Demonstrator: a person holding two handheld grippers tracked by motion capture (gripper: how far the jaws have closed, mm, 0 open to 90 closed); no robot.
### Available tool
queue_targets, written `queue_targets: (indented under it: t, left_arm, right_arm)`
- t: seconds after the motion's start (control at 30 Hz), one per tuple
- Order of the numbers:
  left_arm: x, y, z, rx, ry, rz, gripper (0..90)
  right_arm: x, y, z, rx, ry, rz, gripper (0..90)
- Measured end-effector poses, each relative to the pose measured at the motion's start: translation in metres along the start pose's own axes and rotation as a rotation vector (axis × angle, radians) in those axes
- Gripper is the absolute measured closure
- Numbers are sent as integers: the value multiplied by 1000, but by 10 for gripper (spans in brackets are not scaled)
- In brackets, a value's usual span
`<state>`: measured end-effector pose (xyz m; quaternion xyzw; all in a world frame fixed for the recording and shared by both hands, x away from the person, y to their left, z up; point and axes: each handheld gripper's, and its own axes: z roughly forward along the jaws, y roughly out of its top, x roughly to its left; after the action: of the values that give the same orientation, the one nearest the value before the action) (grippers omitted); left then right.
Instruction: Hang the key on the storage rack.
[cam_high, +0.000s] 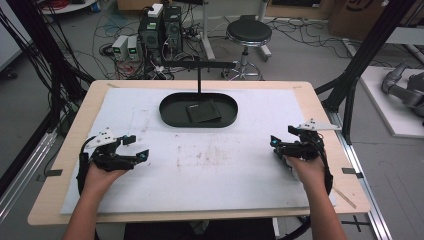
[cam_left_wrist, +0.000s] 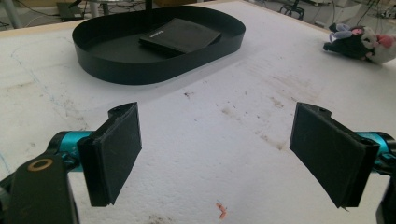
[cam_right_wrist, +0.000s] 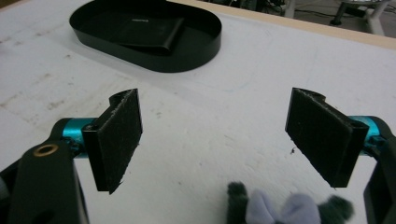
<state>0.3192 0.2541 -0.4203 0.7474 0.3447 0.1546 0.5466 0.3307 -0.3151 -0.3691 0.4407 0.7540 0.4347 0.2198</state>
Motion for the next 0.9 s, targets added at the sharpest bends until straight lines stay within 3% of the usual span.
queue_targets:
  t: [0.17,0.3,0.57,0.73,0.8,0.9]
  left_arm:
    - [0,-1,1,6,2,2,166]
    - [-1,-1,2,11,-3,7,166]
    - [-2,-1,2,17,2,12,166]
    - [-2,-2,2,23,2,15,166]
    - [-2,-2,2,24,3,19,166]
    - [-2,-2,1,24,6,21,166]
  right_arm:
    - [-9,-12,-10,22,-44,13,193]
    - [-15,-24,-13,73,-136,8,193]
    - [-21,-51,-5,148,-149,31,193]
    - [-19,-69,4,244,-167,27,198]
    - [-18,-74,7,268,-194,8,284]
    - [-21,-72,5,267,-188,39,344]
